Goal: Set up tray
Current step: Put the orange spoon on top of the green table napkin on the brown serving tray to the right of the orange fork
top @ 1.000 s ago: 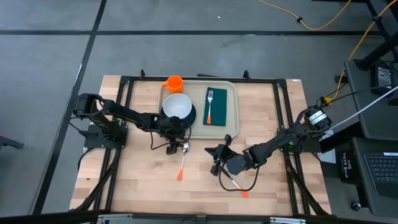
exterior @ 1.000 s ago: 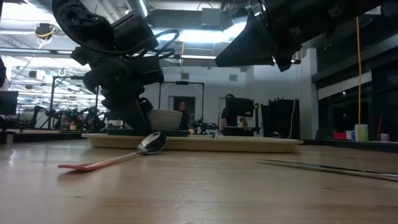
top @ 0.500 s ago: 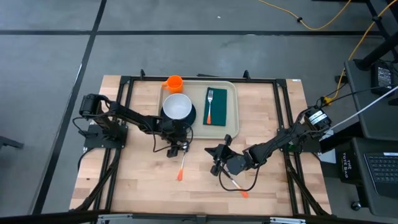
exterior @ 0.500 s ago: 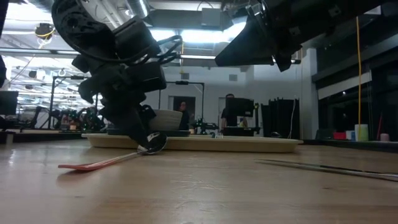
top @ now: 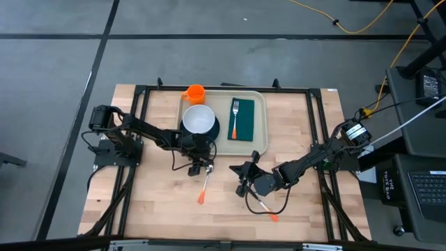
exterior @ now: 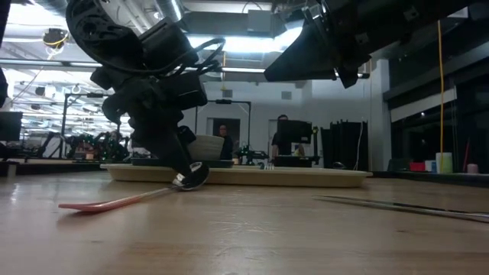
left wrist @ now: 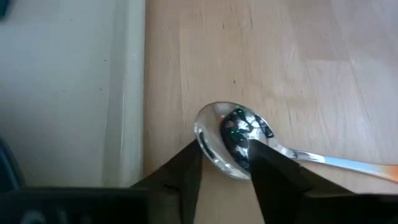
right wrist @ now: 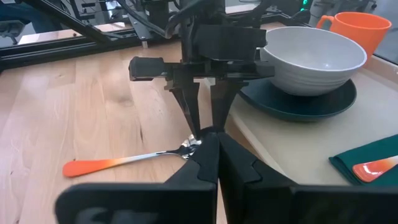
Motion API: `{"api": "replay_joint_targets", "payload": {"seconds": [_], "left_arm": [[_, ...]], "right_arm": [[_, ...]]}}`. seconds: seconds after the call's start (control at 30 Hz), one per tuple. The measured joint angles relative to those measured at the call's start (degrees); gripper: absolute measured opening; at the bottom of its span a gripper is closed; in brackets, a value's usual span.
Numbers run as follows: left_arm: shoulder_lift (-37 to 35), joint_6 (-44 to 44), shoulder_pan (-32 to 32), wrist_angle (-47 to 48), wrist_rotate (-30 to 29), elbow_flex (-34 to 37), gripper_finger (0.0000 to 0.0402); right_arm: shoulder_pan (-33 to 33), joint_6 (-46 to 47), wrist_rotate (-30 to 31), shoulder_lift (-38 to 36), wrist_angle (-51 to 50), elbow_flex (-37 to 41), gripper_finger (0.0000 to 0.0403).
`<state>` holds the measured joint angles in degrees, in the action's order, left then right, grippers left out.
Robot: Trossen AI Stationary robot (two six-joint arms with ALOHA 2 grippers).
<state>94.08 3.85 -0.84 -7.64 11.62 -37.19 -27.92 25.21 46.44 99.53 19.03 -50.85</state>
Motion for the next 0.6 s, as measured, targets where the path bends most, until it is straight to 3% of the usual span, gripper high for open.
{"api": "replay_joint_targets", "payload": {"seconds": [0.27,0.6], "left_arm": [[-0.1,1.1,0.0,-0.4,-2.4,-0.1,0.0013],[-2.2,2.7,-0.2,-0.4,-3.5,0.1,0.0002]], "right_arm": [[0.0,0.0,0.0,0.0,0.0,0.0,0.0005],[0.0,0.0,0.0,0.0,0.0,0.0,0.0005]]}}
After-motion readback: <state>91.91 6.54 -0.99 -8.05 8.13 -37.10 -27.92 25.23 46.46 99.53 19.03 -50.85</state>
